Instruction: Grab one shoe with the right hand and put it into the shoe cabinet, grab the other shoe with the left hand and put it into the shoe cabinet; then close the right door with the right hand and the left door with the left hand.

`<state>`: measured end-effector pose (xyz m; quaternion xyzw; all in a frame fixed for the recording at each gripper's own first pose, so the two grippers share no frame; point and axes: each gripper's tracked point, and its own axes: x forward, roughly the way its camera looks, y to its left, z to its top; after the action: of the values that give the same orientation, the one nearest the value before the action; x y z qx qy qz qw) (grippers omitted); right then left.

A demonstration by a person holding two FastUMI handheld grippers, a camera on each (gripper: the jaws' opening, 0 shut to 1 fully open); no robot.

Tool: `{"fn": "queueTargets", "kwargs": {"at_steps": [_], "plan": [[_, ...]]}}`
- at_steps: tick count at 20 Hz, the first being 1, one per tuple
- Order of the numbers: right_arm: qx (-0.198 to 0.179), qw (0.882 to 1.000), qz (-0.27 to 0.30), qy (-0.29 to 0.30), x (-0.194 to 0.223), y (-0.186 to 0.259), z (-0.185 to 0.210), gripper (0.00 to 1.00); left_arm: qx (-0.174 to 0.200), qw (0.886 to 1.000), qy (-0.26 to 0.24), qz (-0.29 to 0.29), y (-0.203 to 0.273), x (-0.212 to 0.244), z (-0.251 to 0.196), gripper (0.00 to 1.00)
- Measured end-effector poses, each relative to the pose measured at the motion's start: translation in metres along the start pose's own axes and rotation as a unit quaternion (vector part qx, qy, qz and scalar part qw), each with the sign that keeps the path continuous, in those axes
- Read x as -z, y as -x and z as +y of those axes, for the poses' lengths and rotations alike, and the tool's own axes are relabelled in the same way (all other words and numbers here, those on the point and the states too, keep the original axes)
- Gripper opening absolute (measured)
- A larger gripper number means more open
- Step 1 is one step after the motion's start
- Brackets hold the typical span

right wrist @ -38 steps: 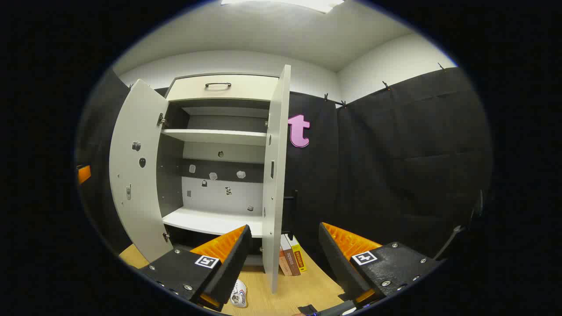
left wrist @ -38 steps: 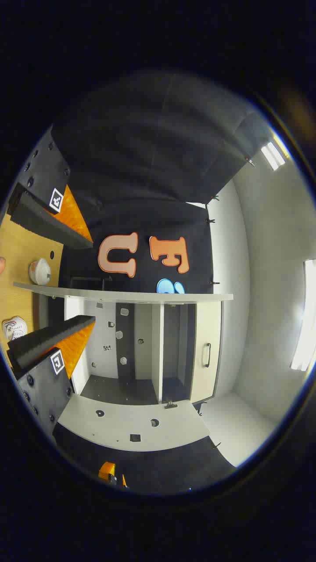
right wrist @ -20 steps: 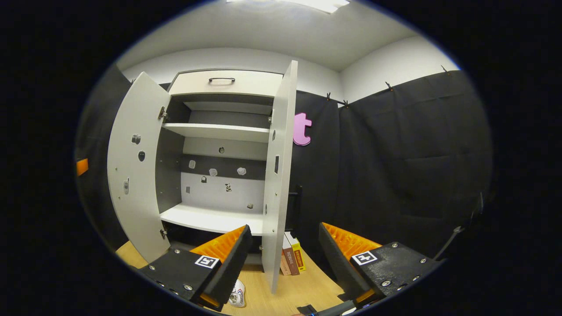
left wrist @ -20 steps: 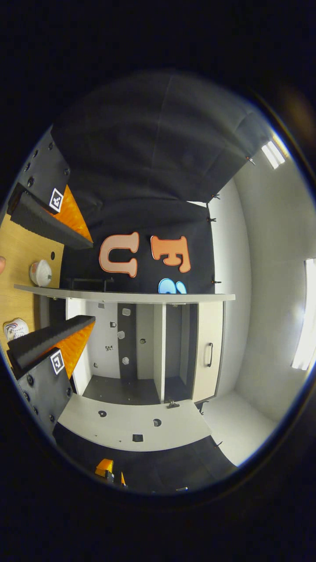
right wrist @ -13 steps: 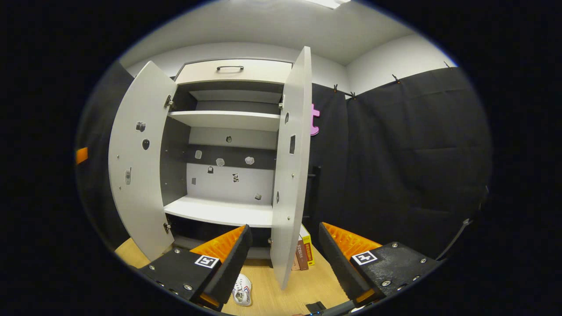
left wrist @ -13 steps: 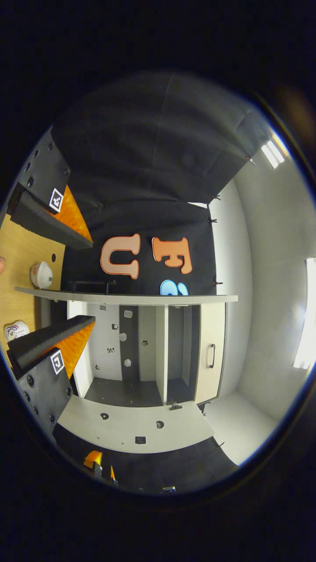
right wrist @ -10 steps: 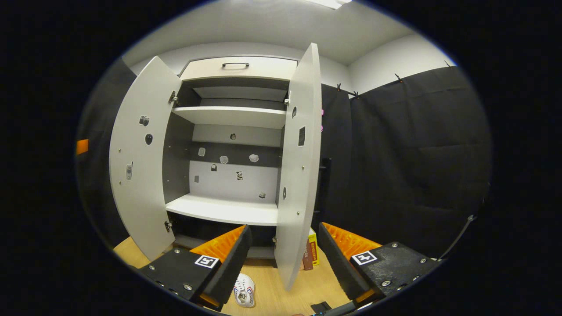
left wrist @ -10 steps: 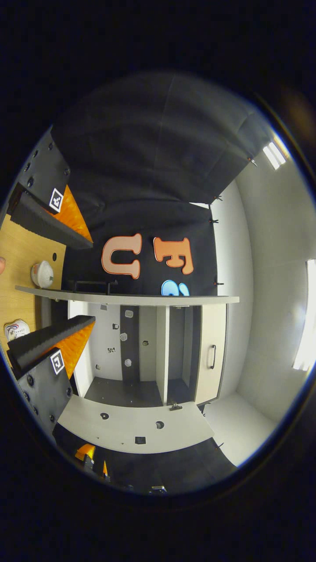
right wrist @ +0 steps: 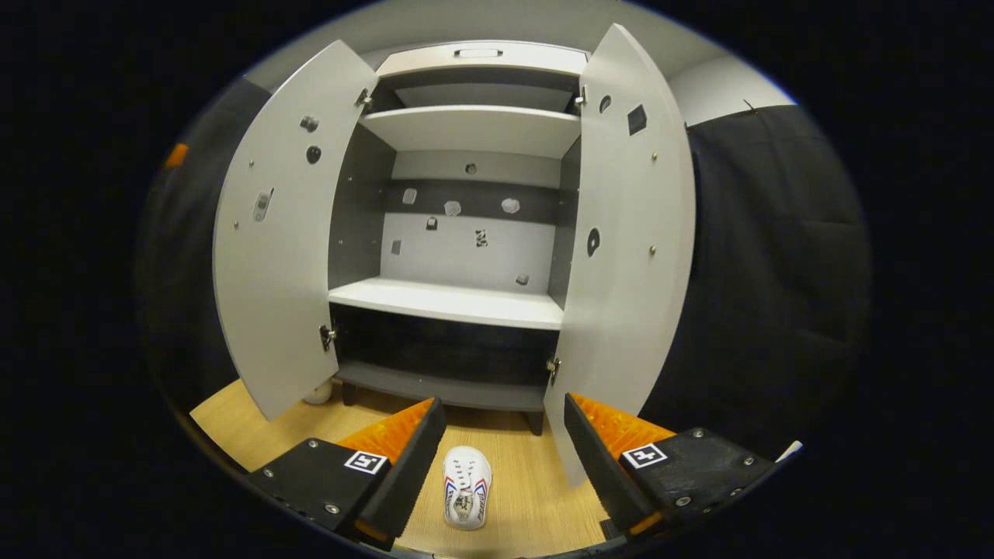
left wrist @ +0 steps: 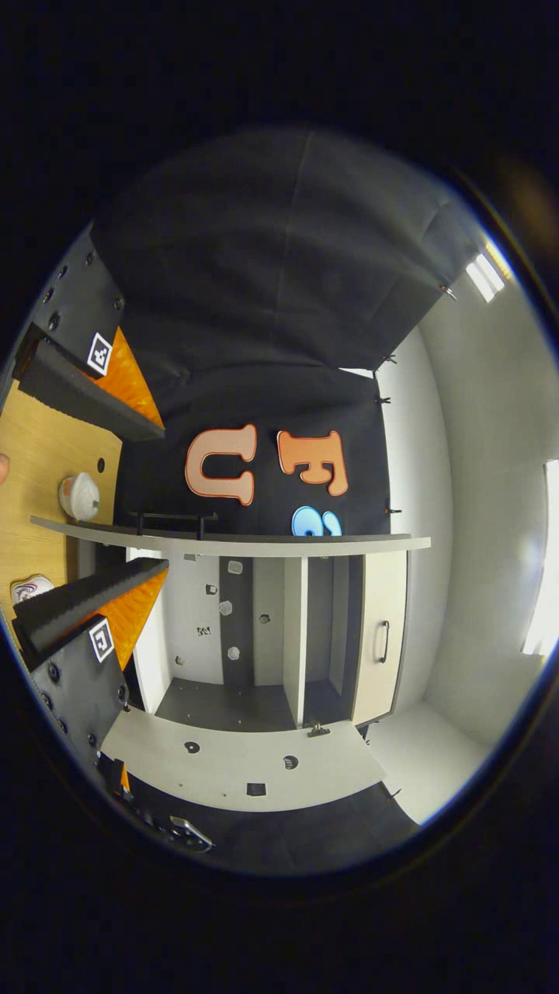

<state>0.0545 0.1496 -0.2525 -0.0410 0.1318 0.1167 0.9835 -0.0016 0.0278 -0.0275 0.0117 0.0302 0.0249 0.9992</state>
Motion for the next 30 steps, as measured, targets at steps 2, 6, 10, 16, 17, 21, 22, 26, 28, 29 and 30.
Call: {"fn": "queueTargets", "kwargs": {"at_steps": [2,6,10,16,17,21,22,26,28,29,30], "plan": [[-0.005,1.0,0.026,0.007,0.032,-0.017,0.008,0.94,-0.008,1.0,-0.009,0.004,0.004,0.003,0.006,0.98],[-0.01,0.996,0.084,0.018,0.096,-0.046,0.017,0.92,-0.031,0.999,-0.023,0.011,0.009,0.011,0.023,0.98],[-0.008,0.99,0.14,0.033,0.154,-0.069,0.016,0.89,-0.052,0.998,-0.017,0.018,0.014,0.02,0.039,0.98],[0.0,0.973,0.227,0.034,0.23,-0.097,0.008,0.71,-0.084,0.996,-0.027,0.032,0.028,0.03,0.066,0.98],[-0.001,0.97,0.239,0.032,0.239,-0.1,0.009,0.69,-0.089,0.995,-0.028,0.034,0.028,0.033,0.068,0.98],[-0.005,0.961,0.274,0.024,0.261,-0.109,0.011,0.6,-0.099,0.994,-0.033,0.041,0.029,0.039,0.077,0.97],[-0.005,0.96,0.28,0.019,0.265,-0.112,0.014,0.59,-0.1,0.993,-0.034,0.043,0.03,0.042,0.079,0.97],[-0.022,0.952,0.306,-0.013,0.276,-0.115,0.023,0.53,-0.099,0.993,-0.032,0.047,0.031,0.048,0.08,0.97],[-0.026,0.951,0.307,-0.017,0.276,-0.115,0.028,0.32,-0.098,0.994,-0.029,0.048,0.03,0.05,0.081,0.97],[-0.019,0.953,0.304,-0.012,0.275,-0.116,0.026,0.24,-0.097,0.994,-0.027,0.048,0.031,0.049,0.081,0.97],[-0.009,0.954,0.301,-0.005,0.275,-0.116,0.023,0.24,-0.096,0.994,-0.027,0.048,0.033,0.051,0.081,0.97]]}}
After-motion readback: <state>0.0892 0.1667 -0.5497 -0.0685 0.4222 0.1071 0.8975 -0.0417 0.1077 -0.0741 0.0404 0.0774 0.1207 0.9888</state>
